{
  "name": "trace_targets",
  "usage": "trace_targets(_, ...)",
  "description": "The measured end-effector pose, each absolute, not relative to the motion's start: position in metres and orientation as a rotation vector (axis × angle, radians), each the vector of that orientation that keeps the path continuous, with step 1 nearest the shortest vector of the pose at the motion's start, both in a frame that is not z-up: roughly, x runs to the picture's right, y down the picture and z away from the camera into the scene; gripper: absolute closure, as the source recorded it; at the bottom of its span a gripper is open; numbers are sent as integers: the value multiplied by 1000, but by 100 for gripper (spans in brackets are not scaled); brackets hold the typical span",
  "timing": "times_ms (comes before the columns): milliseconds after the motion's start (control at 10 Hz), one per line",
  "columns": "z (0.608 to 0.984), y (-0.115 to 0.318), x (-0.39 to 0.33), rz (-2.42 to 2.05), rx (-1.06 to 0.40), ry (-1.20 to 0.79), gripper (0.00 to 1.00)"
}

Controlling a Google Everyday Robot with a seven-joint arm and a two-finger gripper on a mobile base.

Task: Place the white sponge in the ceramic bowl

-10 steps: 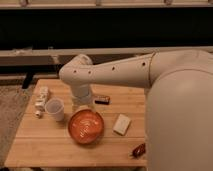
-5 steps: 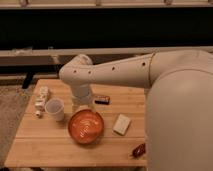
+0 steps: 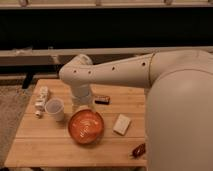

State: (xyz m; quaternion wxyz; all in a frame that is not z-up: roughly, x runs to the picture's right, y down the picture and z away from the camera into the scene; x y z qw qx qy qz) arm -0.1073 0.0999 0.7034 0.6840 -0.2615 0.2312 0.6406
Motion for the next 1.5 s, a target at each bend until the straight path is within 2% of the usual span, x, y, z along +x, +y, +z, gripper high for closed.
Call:
trace_targets(500,704,100,-106,1436,-586,519,32)
trace_targets(800,709,106,-82,1470,-583,521,4)
trace_targets(900,710,107,-81,1474,-584,518,0)
trace_targets(1500,714,126,-36,1531,-582,520,0)
